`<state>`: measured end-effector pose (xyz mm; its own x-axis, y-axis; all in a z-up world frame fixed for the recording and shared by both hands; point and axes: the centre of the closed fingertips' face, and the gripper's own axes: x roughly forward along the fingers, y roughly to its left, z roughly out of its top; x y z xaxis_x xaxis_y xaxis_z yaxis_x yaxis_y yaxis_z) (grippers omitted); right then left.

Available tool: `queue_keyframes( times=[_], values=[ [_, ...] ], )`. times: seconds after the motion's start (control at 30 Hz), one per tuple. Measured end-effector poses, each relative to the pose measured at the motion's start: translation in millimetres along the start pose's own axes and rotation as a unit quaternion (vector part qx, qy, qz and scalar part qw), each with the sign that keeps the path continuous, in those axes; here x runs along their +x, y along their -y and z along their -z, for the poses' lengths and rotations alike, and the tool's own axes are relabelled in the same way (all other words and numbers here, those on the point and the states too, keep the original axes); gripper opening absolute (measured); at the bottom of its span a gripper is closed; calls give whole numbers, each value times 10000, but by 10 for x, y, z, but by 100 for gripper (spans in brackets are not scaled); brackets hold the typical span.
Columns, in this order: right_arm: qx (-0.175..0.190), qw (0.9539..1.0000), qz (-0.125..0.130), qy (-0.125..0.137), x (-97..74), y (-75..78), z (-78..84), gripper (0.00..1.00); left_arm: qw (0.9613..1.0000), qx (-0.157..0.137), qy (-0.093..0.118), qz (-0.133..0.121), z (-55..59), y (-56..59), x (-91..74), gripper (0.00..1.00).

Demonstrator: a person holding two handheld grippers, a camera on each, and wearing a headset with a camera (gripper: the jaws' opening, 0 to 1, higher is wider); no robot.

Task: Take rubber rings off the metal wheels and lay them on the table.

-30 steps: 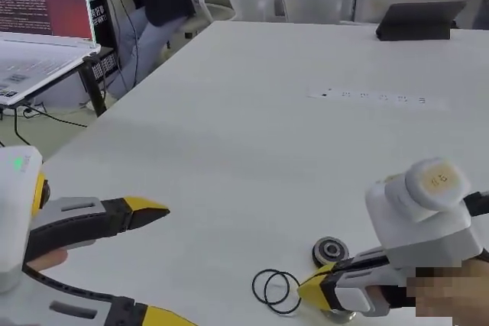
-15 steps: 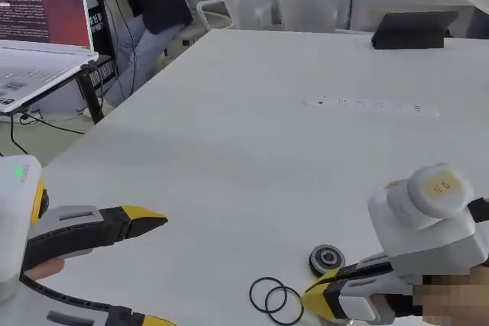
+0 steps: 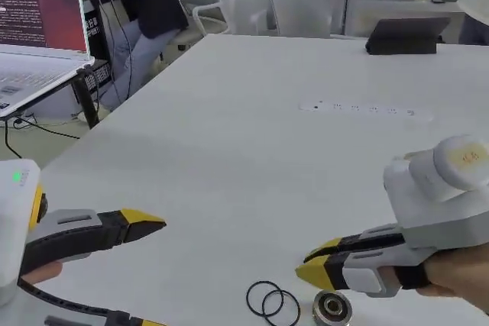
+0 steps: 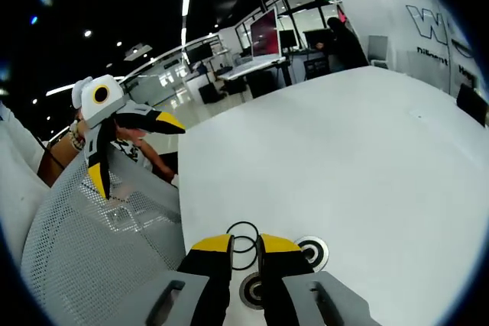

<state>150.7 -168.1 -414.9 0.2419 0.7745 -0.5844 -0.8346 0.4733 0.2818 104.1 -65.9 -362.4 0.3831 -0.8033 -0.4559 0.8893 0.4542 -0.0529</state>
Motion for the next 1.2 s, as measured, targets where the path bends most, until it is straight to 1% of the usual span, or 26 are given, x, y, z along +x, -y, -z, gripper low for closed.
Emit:
queue_keyframes(
  times=[0.1, 0.17, 0.23, 0.3, 0.33, 0.4, 0.43, 0.47, 0.53, 0.6, 0.67, 0.7, 0.77, 0.83, 0.9, 0.93, 1.0, 1.07, 1.1, 1.13, 1.2],
  values=[
    [-146, 9999, 65, 45, -37, 25, -75, 12, 10000, -26, 15, 6, -1, 0, 0, 79],
    [-172, 9998, 92, 82, -63, 40, -125, 14, 10000, -25, 15, 13, -1, 2, 1, 79],
    [-180, 9996, 128, 182, -89, 57, -185, 14, 10000, 14, 16, 28, -5, 7, 2, 79],
    [-91, 9992, 164, 340, -111, 77, -251, 15, 10000, 46, 45, 7, -16, 1, 1, 79],
    [-66, 9991, 166, 375, -117, 81, -264, 15, 10000, 46, 57, -4, -19, -2, 0, 78],
    [20, 9985, 198, 507, -152, 123, -317, 16, 9999, 26, 152, -45, -45, -17, -13, 78],
    [73, 9980, 243, 572, -176, 166, -341, 16, 9998, 29, 178, -50, -53, -20, -16, 78],
    [125, 9976, 262, 622, -193, 177, -361, 17, 9998, 41, 204, -45, -64, -20, -17, 78],
    [197, 9969, 269, 715, -228, 195, -402, 17, 9996, 90, 278, 45, -93, 8, -11, 79],
    [115, 9962, 327, 793, -264, 229, -450, 17, 9993, 89, 332, 145, -122, 40, -4, 80],
    [8, 9957, 455, 809, -299, 289, -498, 18, 9991, 119, 355, 176, -161, 38, 7, 80],
    [-30, 9947, 494, 899, -324, 314, -549, 18, 9991, 164, 364, 161, -191, 20, 12, 80],
    [64, 9916, 502, 1190, -361, 347, -667, 21, 9988, 225, 413, 148, -261, -16, 14, 80],
    [183, 9911, 510, 1216, -381, 384, -690, 22, 9984, 272, 467, 193, -328, -32, 10, 80],
    [172, 9910, 616, 1178, -397, 460, -697, 21, 9979, 356, 503, 218, -409, -69, 4, 80],
    [118, 9899, 753, 1197, -423, 526, -711, 21, 9977, 411, 506, 210, -442, -91, 2, 80],
    [228, 9873, 852, 1319, -469, 603, -751, 22, 9968, 549, 550, 208, -532, -147, -1, 80],
    [323, 9856, 892, 1399, -502, 656, -775, 22, 9959, 625, 607, 248, -617, -192, 8, 80],
    [308, 9848, 974, 1408, -525, 706, -776, 22, 9956, 647, 619, 257, -648, -213, 19, 80],
    [283, 9831, 1114, 1425, -546, 767, -773, 22, 9953, 686, 619, 283, -689, -238, 36, 81],
    [357, 9820, 1123, 1477, -576, 823, -747, 22, 9945, 774, 611, 340, -754, -268, 75, 80]
  ],
)
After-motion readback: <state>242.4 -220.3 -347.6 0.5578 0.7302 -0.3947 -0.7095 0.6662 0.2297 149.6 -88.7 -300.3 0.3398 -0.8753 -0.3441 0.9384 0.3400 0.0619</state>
